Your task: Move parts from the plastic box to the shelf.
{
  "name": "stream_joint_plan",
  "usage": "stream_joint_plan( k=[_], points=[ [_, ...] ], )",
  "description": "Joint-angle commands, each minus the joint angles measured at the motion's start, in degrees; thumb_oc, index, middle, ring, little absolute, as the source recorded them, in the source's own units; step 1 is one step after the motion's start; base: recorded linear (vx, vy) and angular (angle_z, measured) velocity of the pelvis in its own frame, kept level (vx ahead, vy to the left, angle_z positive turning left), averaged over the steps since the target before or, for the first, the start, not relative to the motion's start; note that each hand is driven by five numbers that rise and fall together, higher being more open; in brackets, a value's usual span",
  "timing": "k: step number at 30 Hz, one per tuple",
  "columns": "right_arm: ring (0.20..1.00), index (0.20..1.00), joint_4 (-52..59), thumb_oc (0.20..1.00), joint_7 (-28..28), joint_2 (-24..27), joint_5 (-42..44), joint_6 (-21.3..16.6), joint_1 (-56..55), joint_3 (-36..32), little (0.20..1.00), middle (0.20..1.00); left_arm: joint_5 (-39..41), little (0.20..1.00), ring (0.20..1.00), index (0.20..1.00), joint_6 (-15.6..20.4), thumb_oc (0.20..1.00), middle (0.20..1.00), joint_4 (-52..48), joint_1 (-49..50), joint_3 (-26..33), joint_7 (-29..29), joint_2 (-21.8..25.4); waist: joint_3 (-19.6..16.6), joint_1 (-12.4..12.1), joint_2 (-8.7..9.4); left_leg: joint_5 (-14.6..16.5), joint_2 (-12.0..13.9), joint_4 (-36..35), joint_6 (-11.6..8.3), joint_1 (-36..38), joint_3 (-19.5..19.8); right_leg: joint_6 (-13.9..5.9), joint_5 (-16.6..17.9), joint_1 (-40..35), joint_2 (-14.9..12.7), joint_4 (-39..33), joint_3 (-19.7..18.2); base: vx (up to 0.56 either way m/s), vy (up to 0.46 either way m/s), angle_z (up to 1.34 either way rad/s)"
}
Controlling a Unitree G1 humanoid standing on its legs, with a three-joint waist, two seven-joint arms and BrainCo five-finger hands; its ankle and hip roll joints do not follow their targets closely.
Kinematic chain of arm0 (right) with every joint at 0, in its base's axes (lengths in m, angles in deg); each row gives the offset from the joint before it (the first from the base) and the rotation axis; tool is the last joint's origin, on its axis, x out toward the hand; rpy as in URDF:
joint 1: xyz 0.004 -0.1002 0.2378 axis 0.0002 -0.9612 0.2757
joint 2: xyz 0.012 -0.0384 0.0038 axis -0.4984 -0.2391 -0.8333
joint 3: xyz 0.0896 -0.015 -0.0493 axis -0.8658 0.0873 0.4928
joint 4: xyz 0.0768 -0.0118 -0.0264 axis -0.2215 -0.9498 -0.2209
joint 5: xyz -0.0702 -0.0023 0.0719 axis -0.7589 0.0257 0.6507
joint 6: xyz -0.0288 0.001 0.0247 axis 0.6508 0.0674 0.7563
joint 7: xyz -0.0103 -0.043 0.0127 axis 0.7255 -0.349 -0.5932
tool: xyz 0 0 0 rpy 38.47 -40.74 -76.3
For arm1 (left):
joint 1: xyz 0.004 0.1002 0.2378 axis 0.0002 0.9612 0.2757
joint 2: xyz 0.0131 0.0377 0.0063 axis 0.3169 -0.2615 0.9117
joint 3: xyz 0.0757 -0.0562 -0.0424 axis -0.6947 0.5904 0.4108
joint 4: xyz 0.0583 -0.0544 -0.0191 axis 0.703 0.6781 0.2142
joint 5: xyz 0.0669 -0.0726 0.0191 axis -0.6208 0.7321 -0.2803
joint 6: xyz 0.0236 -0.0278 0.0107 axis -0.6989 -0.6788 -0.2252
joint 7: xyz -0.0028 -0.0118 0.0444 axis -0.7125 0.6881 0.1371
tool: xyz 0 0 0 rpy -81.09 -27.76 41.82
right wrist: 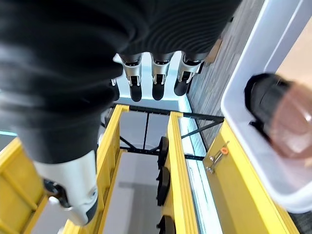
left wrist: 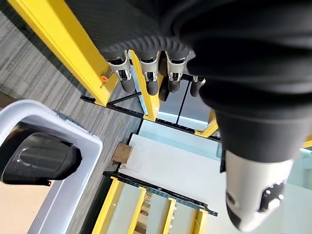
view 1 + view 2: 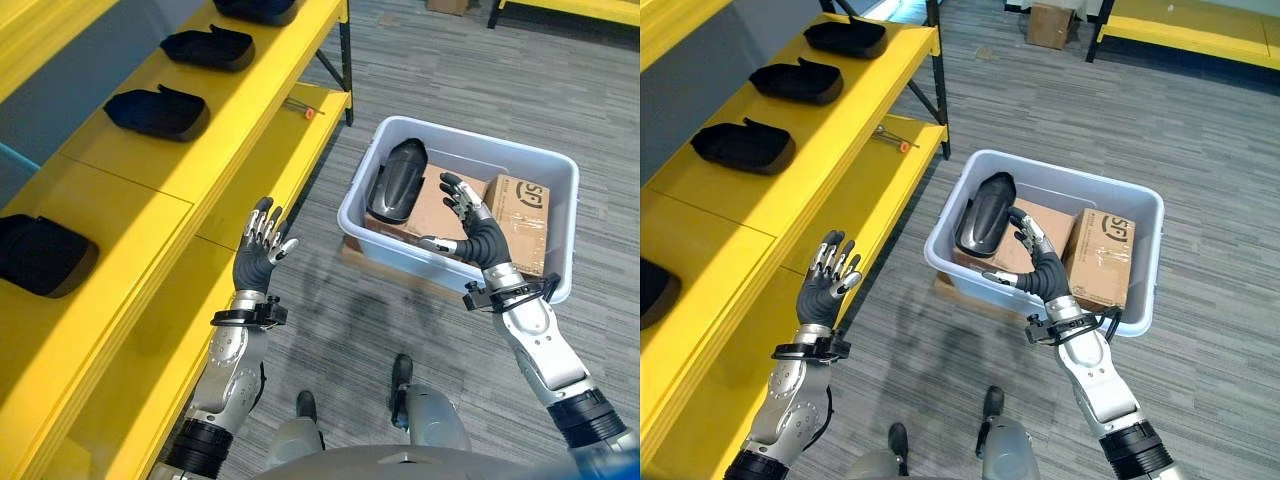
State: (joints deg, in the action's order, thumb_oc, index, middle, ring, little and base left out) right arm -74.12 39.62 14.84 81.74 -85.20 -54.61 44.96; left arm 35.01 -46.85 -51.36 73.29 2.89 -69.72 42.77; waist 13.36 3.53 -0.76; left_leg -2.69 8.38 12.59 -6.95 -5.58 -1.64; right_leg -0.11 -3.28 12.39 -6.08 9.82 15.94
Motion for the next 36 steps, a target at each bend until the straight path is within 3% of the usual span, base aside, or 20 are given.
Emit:
stream_joint_plan(
  k=[1,2,3,4,5,6,9,10,12,13,14,16,24,26,29,30,33,34,36],
  points=[
    [1.0,1.0,4.8,1.0,0.9,0.3,-0.7,-4.0,0.0,-0.8,1.0,1.0,-0.3,1.0,1.0,1.0,3.1,1.0,1.0,-3.7,-0.2,1.3,0.2,0.3,0.4,-0.2,2.18,-3.0,-1.3,11.9,1.31,0.7,0.4,-2.44,4.2,-4.3,-1.9,-6.0,-3.9,0.23,-0.124,-0.35],
    [1.0,1.0,4.4,1.0,1.6,0.4,-0.7,-4.1,0.0,-1.4,1.0,1.0,-0.4,1.0,1.0,1.0,2.8,1.0,1.0,-3.8,-0.4,1.1,0.4,0.2,1.6,-1.1,3.5,1.0,-2.8,8.5,2.98,-4.4,0.0,-3.19,3.8,-6.2,-2.5,-6.7,-4.8,0.18,-0.062,-0.18],
    [1.0,1.0,4.3,1.0,1.6,0.3,-0.7,-4.1,0.0,-1.4,1.0,1.0,-0.4,1.0,1.0,1.0,2.8,1.0,1.0,-3.8,-0.4,1.1,0.4,0.2,1.7,-1.3,3.56,1.3,-2.8,8.6,3.09,-4.2,-0.2,-3.32,3.7,-6.3,-2.6,-6.7,-5.0,0.29,0.059,-0.02],
    [1.0,1.0,3.6,1.0,2.0,0.2,-1.0,-4.1,0.1,-1.4,1.0,1.0,-0.5,1.0,1.0,1.0,2.8,1.0,1.0,-3.7,-0.7,1.0,0.7,0.1,2.0,-2.0,4.22,1.2,-0.8,2.3,2.95,-6.6,0.6,-4.26,3.1,-7.6,-3.2,-7.0,-6.1,0.33,0.193,-0.23],
    [1.0,1.0,2.5,1.0,2.5,-0.2,-1.2,-4.2,0.0,-1.3,1.0,1.0,-1.1,1.0,1.0,1.0,2.9,1.0,1.0,-3.2,-0.8,1.2,1.3,0.0,1.9,-2.9,3.69,-4.2,1.6,-6.8,1.3,-7.8,1.8,-4.87,2.5,-9.2,-3.1,-7.3,-7.0,0.41,0.267,-0.29],
    [1.0,1.0,2.2,1.0,2.7,-0.4,-1.5,-4.2,-0.1,-1.3,1.0,1.0,-1.2,1.0,1.0,1.0,3.0,1.0,1.0,-3.0,-1.0,1.3,1.5,-0.1,1.7,-3.5,3.12,-7.6,2.7,-10.3,0.22,-9.4,3.1,-5.35,2.2,-10.0,-3.1,-7.5,-7.6,0.36,0.253,-0.58],
    [1.0,1.0,1.7,1.0,3.2,-0.7,-1.8,-4.2,-0.1,-1.4,1.0,1.0,-1.6,1.0,1.0,1.0,3.2,1.0,1.0,-2.0,-1.6,1.5,2.0,-0.3,1.2,-4.2,2.11,-10.7,3.4,-17.2,-1.6,-10.0,4.1,-6.08,1.4,-12.4,-3.2,-8.0,-8.8,0.22,0.152,-0.76],
    [1.0,1.0,1.7,1.0,3.1,-0.9,-1.9,-4.0,-0.2,-1.6,1.0,1.0,-1.6,1.0,1.0,1.0,3.4,1.0,1.0,-1.4,-1.8,1.8,1.9,-0.3,0.9,-4.5,1.53,-11.5,3.8,-17.6,-2.28,-9.6,4.5,-6.45,0.9,-13.6,-3.3,-8.1,-9.7,0.38,0.383,-0.88],
    [1.0,1.0,1.4,1.0,2.6,-1.9,-1.7,-3.8,-0.1,-1.0,1.0,1.0,-1.4,1.0,1.0,1.0,3.4,1.0,1.0,-0.8,-2.4,1.7,1.7,0.0,-0.1,-4.8,0.83,-9.8,3.8,-16.9,-2.0,-6.4,4.0,-7.03,0.2,-15.6,-3.7,-8.4,-11.4,0.29,0.373,-0.68],
    [1.0,1.0,1.4,1.0,2.5,-2.2,-3.3,-3.5,0.0,-0.8,1.0,1.0,-1.3,1.0,1.0,1.0,3.7,1.0,1.0,-0.4,-3.8,1.8,1.4,0.7,-0.5,-5.1,0.63,-8.6,2.9,-15.7,-1.63,-4.9,2.7,-8.05,0.6,-17.0,-5.8,-8.7,-12.8,0.31,0.548,-1.38],
    [1.0,1.0,1.2,1.0,2.3,-3.3,-2.8,-2.9,0.6,-0.3,1.0,1.0,-1.4,1.0,1.0,1.0,4.2,1.0,1.0,0.2,-5.1,2.1,2.4,1.7,-1.2,-5.0,1.73,-4.7,0.7,-11.8,0.71,-4.5,-0.5,-10.36,3.9,-16.8,-10.2,-8.7,-14.1,0.31,0.551,-1.28],
    [1.0,1.0,1.2,1.0,2.3,-3.8,-2.5,-2.8,1.0,0.1,1.0,1.0,-1.5,1.0,1.0,1.0,4.3,1.0,1.0,0.3,-5.8,1.9,2.6,2.0,-1.4,-5.0,2.15,-3.5,0.2,-10.5,1.26,-5.0,-1.4,-10.55,4.1,-16.4,-11.0,-8.7,-14.5,0.12,0.274,-0.91],
    [1.0,1.0,0.4,1.0,2.1,-4.6,-2.7,-1.7,2.4,0.2,1.0,1.0,-2.3,1.0,1.0,1.0,3.9,1.0,1.0,0.6,-7.8,2.0,5.2,2.9,-1.8,-4.7,5.93,4.1,-4.0,-3.4,5.67,-8.7,-4.1,-12.53,12.9,-12.4,-15.5,-6.4,-14.2,0.07,0.19,-0.12],
    [1.0,1.0,0.7,1.0,2.2,-4.5,-2.4,-1.6,2.6,0.4,1.0,1.0,-2.5,1.0,1.0,1.0,3.6,1.0,1.0,0.5,-8.0,1.5,5.2,3.4,-1.2,-4.5,5.75,4.4,-4.6,-4.6,6.66,-8.0,-4.9,-12.23,15.9,-9.7,-15.5,-2.8,-12.9,0.04,0.19,-0.08],
    [1.0,1.0,1.0,1.0,1.8,-4.9,-2.4,-1.8,3.8,1.6,1.0,1.0,-2.6,1.0,1.0,1.0,3.4,1.0,1.0,-0.1,-8.2,1.7,5.2,4.3,1.1,-5.2,5.37,5.6,-4.3,-6.2,7.14,-5.1,-6.8,-10.87,14.4,-5.8,-16.0,2.2,-4.7,0.0,0.141,-0.42],
    [1.0,1.0,0.7,1.0,1.8,-4.9,-2.5,-1.7,5.4,2.6,1.0,1.0,-2.6,1.0,1.0,1.0,3.5,1.0,1.0,0.0,-8.0,2.0,5.1,4.6,2.0,-4.6,5.63,5.6,-4.1,-7.6,6.54,-3.5,-8.4,-10.97,14.0,-3.3,-15.3,-1.8,-2.2,0.05,0.028,-0.82],
    [1.0,1.0,0.5,1.0,1.8,-5.0,-2.7,-1.7,7.1,3.5,1.0,1.0,-2.5,1.0,1.0,1.0,3.7,1.0,1.0,0.8,-8.3,2.4,5.7,4.4,3.2,-4.0,5.82,5.7,-3.1,-8.2,5.65,-2.0,-8.7,-11.14,13.7,-0.7,-13.0,-5.4,-4.8,0.07,-0.102,-0.55],
    [1.0,1.0,1.6,1.0,1.4,-4.5,-2.9,-1.6,5.5,2.7,1.0,1.0,-2.3,1.0,1.0,1.0,3.6,1.0,1.0,1.2,-8.1,2.2,5.5,3.8,3.7,-3.5,6.15,5.9,-2.4,-7.6,5.06,-1.4,-7.4,-11.26,11.0,-1.4,-11.8,-5.1,-8.8,0.09,-0.16,-0.05],
    [1.0,1.0,1.6,1.0,1.1,-4.4,-2.2,-2.1,4.6,2.4,1.0,1.0,-2.7,1.0,1.0,1.0,3.7,1.0,1.0,1.4,-7.9,1.7,5.2,3.2,3.6,-3.2,6.59,5.7,-1.6,-7.5,4.33,-1.2,-7.5,-10.64,10.3,-2.3,-11.1,-5.5,-8.4,0.07,-0.205,0.31]
  ],
)
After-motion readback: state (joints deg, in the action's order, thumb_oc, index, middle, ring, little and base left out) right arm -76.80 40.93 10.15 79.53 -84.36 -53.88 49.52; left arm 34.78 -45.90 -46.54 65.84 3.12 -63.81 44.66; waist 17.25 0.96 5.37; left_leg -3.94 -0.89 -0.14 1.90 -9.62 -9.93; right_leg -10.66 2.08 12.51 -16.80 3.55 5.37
